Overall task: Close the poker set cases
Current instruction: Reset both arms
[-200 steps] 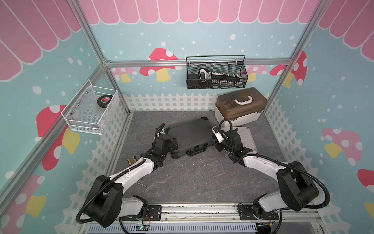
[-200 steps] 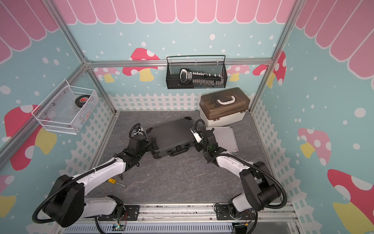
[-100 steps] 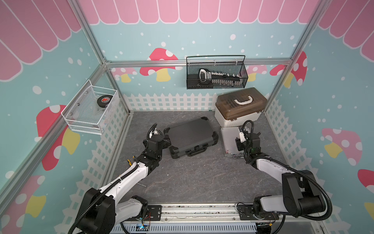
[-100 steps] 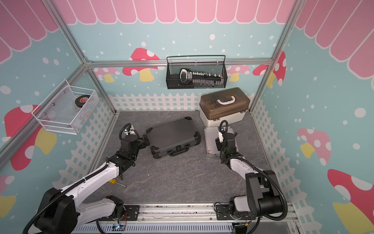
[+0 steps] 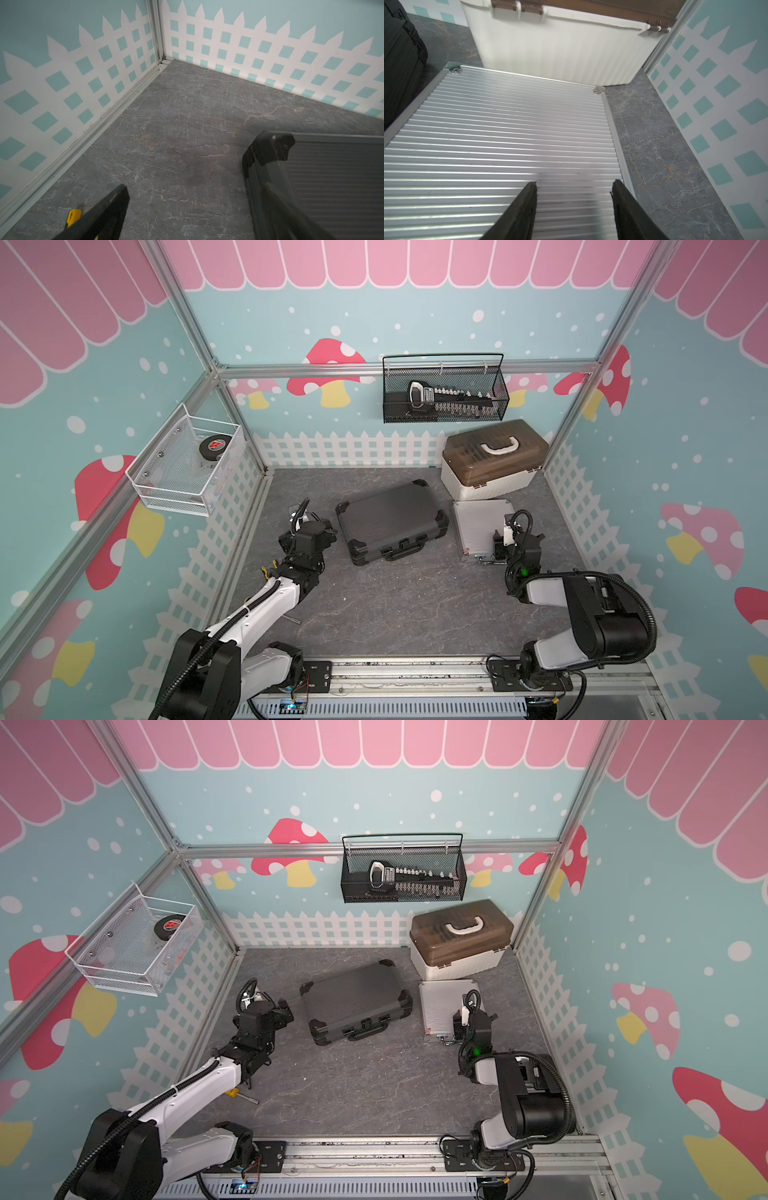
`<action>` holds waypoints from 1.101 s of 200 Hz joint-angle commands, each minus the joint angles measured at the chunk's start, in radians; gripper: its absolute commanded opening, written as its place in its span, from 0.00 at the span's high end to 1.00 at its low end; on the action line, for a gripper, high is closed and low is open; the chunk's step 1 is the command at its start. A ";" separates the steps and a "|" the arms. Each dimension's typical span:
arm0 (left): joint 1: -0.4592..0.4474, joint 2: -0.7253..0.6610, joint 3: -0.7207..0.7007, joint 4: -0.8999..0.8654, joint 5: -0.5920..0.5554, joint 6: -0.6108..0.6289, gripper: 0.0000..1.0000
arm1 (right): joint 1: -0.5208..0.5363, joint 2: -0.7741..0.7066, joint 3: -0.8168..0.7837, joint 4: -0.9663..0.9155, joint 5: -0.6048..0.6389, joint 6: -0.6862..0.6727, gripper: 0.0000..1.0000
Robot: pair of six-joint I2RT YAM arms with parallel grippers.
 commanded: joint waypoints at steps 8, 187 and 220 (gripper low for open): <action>0.016 -0.033 -0.032 0.072 -0.044 0.036 0.01 | -0.002 0.014 -0.006 0.063 0.032 0.025 0.41; 0.201 0.340 -0.126 0.674 0.168 0.256 0.01 | -0.003 0.019 0.004 0.048 0.049 0.037 0.01; 0.201 0.356 -0.177 0.753 0.219 0.263 0.01 | -0.004 0.018 0.004 0.048 0.049 0.037 0.01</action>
